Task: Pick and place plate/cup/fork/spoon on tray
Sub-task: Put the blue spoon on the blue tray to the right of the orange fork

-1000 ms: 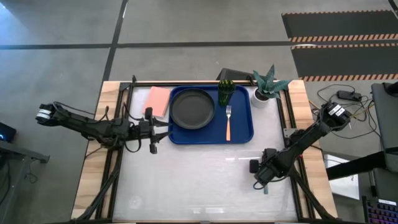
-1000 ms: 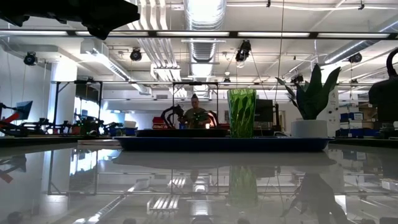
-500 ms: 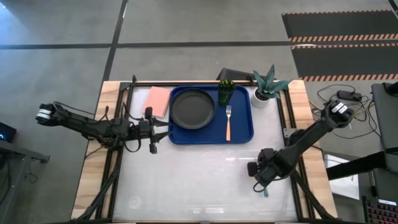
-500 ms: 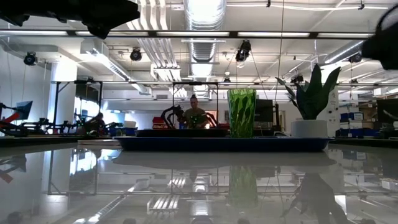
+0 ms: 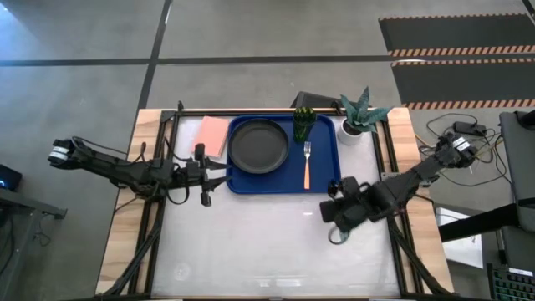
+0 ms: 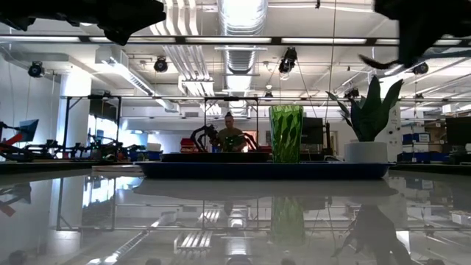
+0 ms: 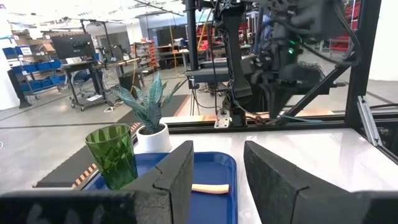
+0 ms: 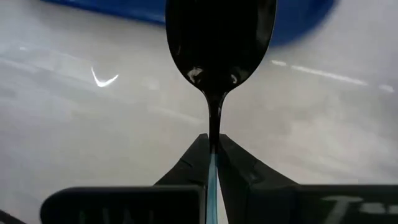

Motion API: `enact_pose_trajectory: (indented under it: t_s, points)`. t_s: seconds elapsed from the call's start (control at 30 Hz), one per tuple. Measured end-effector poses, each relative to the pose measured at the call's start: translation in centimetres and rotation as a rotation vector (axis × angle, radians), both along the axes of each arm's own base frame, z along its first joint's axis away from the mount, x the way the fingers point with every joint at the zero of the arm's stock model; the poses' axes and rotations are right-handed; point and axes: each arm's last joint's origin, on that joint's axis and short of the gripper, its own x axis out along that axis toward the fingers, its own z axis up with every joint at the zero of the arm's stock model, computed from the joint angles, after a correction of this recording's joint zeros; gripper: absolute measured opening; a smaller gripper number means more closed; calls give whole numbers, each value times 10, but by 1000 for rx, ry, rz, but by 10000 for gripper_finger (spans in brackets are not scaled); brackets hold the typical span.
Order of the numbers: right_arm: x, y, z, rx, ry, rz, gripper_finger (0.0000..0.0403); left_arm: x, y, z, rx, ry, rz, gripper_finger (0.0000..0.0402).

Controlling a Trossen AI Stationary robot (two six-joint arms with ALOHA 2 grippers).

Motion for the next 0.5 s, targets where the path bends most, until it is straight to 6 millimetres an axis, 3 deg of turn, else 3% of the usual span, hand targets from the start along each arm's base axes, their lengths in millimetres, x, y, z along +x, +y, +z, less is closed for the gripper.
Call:
enact_pose_trajectory:
  t_s: [0.23, 0.5]
  points:
    - [27, -47, 6, -43, 36, 36, 11, 0, 0, 0, -1, 1, 0, 125]
    - [38, -111, 3, -50, 100, -4, 11, 0, 0, 0, -1, 2, 0, 125]
